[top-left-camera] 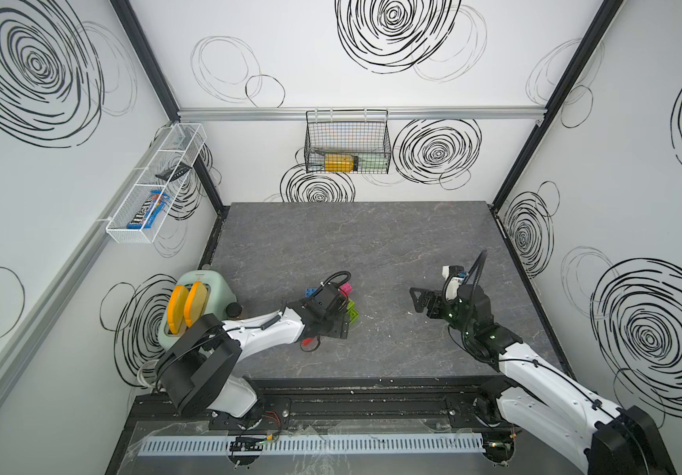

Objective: Assemble the number 4 with lego
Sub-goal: Move the lego brick at the center of the board, then adjust the lego brick at the center of the board.

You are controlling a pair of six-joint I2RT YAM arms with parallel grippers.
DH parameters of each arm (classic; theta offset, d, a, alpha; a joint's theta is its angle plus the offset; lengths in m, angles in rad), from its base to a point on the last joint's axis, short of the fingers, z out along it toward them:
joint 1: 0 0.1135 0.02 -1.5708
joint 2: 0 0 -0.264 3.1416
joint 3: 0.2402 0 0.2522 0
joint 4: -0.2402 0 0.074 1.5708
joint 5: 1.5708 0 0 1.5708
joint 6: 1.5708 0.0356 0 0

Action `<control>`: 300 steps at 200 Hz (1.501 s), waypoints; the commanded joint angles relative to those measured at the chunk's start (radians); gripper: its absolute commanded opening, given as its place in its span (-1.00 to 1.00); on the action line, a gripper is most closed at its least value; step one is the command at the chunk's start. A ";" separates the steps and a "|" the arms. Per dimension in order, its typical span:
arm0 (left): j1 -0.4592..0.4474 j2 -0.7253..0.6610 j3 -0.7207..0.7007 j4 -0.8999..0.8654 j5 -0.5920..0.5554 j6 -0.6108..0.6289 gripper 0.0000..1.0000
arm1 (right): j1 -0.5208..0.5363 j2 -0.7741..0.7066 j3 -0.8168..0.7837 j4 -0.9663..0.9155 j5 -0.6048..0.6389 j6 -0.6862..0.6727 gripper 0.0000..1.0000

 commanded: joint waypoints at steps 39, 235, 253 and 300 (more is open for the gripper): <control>-0.100 0.134 0.135 0.040 0.009 0.054 0.68 | 0.008 -0.004 -0.030 0.127 -0.117 -0.031 0.95; 0.363 -0.364 -0.096 -0.004 0.110 -0.050 0.91 | 0.401 0.847 0.643 -0.236 -0.077 -0.276 0.52; 0.367 -0.363 -0.108 0.007 0.116 -0.056 0.91 | 0.406 0.874 0.665 -0.251 -0.083 -0.283 0.43; 0.375 -0.339 -0.105 0.006 0.106 -0.058 0.92 | 0.441 0.977 0.778 -0.276 -0.031 -0.304 0.21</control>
